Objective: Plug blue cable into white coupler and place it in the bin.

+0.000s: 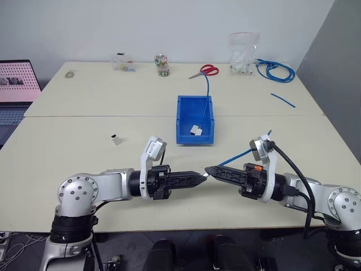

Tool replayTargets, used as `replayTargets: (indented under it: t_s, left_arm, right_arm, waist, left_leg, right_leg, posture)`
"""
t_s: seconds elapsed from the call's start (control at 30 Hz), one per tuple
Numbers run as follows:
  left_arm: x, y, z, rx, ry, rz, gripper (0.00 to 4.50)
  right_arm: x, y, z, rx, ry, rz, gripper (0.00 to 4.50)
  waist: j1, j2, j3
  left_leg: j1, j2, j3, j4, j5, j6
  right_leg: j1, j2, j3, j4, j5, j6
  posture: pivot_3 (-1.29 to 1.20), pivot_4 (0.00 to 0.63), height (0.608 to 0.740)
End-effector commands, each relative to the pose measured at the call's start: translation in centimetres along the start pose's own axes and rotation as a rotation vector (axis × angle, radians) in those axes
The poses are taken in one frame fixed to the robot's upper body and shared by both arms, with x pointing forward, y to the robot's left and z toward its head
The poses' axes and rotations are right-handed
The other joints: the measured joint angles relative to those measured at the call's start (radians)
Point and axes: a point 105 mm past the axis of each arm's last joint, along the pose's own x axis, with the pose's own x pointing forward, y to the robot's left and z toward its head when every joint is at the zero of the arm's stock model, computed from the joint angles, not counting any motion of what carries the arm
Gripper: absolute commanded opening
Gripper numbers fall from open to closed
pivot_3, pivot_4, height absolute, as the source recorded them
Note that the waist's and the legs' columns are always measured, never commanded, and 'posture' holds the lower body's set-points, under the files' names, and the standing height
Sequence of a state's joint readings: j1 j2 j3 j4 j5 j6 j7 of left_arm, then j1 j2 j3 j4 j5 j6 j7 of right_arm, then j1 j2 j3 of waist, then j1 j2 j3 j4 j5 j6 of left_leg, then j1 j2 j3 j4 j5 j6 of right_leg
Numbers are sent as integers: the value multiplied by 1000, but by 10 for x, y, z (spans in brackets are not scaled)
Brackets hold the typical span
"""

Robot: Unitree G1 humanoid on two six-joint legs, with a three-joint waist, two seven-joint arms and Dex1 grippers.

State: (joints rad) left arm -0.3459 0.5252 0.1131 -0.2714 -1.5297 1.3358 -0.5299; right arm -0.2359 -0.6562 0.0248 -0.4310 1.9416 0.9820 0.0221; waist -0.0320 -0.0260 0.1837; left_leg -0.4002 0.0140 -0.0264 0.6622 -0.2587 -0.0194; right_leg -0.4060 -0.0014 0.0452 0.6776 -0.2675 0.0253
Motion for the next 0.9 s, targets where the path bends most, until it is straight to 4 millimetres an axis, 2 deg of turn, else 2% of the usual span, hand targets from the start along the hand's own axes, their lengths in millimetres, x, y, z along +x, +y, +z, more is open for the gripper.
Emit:
replayTargets:
  t_s: [0.03,0.1,0.27,0.33,0.37,0.47,0.57,0.63,0.73,0.8,0.9]
  left_arm:
    - [3,-7,5,37,-20,-23,250]
    - [3,-6,6,46,-26,-17,250]
    - [4,-5,5,70,-29,-2,250]
    - [4,-5,4,74,-26,-2,950]
    - [3,-7,3,68,-20,-16,1055]
    - [1,-15,-8,111,62,-36,1794]
    - [-3,-15,-20,179,151,-2,2485]
    - [-11,-7,-28,251,205,59,2794]
    - [-23,13,-26,341,181,211,3564]
    - [-30,26,-19,421,150,329,3991]
    - [-45,55,1,556,19,669,4483]
  right_arm:
    - [1,11,4,-11,-8,55,394]
    - [1,11,2,-11,0,57,97]
    - [2,13,1,-18,17,66,98]
    - [3,13,3,-23,14,67,97]
    - [4,13,5,-23,9,63,97]
    - [3,9,10,-22,-1,47,97]
    - [3,4,14,-26,-1,35,97]
    - [1,-1,17,-38,-5,19,97]
    - [0,-8,22,-56,-24,0,97]
    - [0,-10,26,-66,-47,-7,97]
    - [-1,-14,32,-78,-90,-17,97]
  waist:
    - [0,0,0]
    - [0,0,0]
    - [0,0,0]
    - [0,0,0]
    - [0,0,0]
    - [0,0,0]
    - [0,0,0]
    - [0,0,0]
    - [1,1,1]
    - [3,1,1]
    - [3,1,1]
  left_leg:
    - [0,0,0,0,0,0]
    - [0,0,0,0,0,0]
    - [0,0,0,0,0,0]
    - [0,0,0,0,0,0]
    - [0,0,0,-1,0,0]
    - [0,0,0,-1,0,0]
    - [0,0,1,-1,0,0]
    - [0,0,1,-2,0,0]
    - [0,0,1,-3,0,0]
    - [-1,1,0,-3,0,0]
    - [-1,1,0,-3,0,0]
  right_leg:
    - [0,0,0,0,0,0]
    - [0,0,0,-1,0,0]
    - [0,0,0,-1,0,0]
    - [0,0,0,-1,0,0]
    - [0,0,0,-1,0,0]
    - [0,0,0,-1,0,0]
    - [-1,0,0,-2,0,0]
    - [-1,0,0,-2,0,-1]
    - [-1,0,1,-3,-2,-3]
    - [-1,-1,0,-4,-2,-4]
    - [-1,-2,1,-4,-2,-3]
  posture:
    - [0,150,740]
    - [0,150,740]
    - [0,150,740]
    - [0,150,740]
    - [0,150,740]
    - [0,150,740]
    - [0,150,740]
    - [0,150,740]
    - [0,150,740]
    - [0,150,740]
    - [0,150,740]
